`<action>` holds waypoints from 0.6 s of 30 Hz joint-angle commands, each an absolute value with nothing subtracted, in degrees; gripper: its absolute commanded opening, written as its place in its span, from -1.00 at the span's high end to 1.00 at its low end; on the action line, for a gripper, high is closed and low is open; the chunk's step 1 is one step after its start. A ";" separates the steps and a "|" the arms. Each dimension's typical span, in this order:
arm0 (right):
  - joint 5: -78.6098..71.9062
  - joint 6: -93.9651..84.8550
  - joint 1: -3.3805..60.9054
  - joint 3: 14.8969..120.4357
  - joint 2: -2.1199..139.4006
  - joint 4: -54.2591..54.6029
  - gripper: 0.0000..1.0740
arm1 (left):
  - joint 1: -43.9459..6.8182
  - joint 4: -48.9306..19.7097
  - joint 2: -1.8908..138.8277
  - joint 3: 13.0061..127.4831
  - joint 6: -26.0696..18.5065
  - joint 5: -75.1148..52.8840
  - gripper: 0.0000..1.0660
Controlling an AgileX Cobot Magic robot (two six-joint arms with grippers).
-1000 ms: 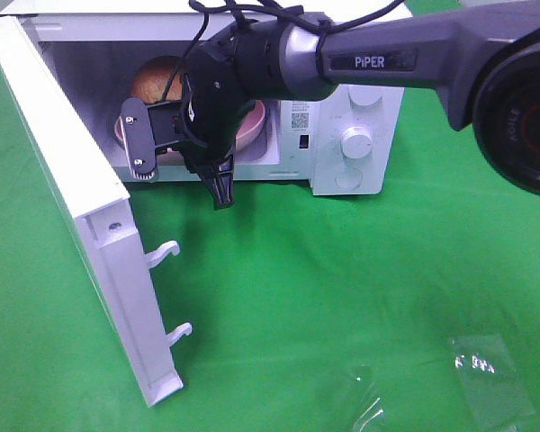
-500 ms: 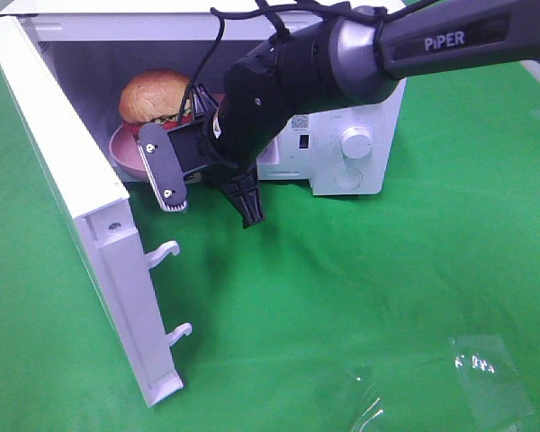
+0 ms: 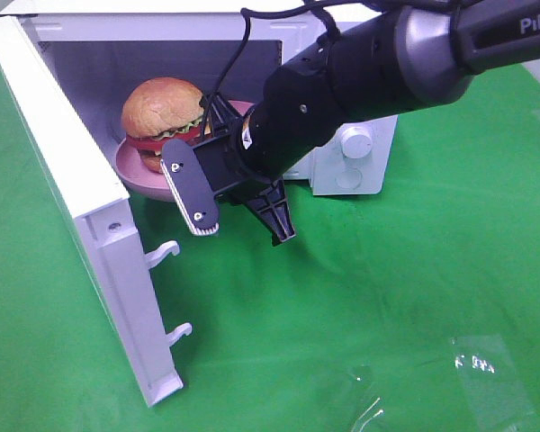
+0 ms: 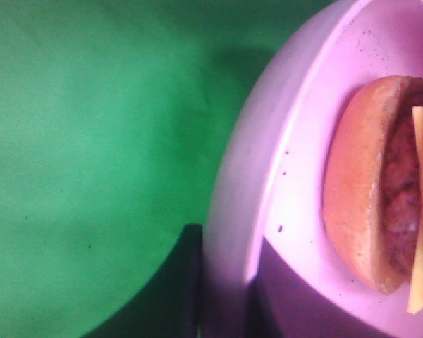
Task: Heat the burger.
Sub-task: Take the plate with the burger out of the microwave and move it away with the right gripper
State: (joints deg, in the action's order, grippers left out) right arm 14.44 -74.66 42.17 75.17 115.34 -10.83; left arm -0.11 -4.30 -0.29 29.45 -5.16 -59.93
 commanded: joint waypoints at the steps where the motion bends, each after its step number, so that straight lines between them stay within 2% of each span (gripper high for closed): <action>1: 8.77 -76.55 42.46 72.59 111.21 -10.20 1.00 | 0.11 -4.53 -1.32 29.28 -5.16 -59.36 -0.84; 18: 5.67 -76.78 42.46 58.84 99.92 -10.14 1.00 | 0.11 -4.53 -1.32 29.28 -5.16 -59.36 -0.84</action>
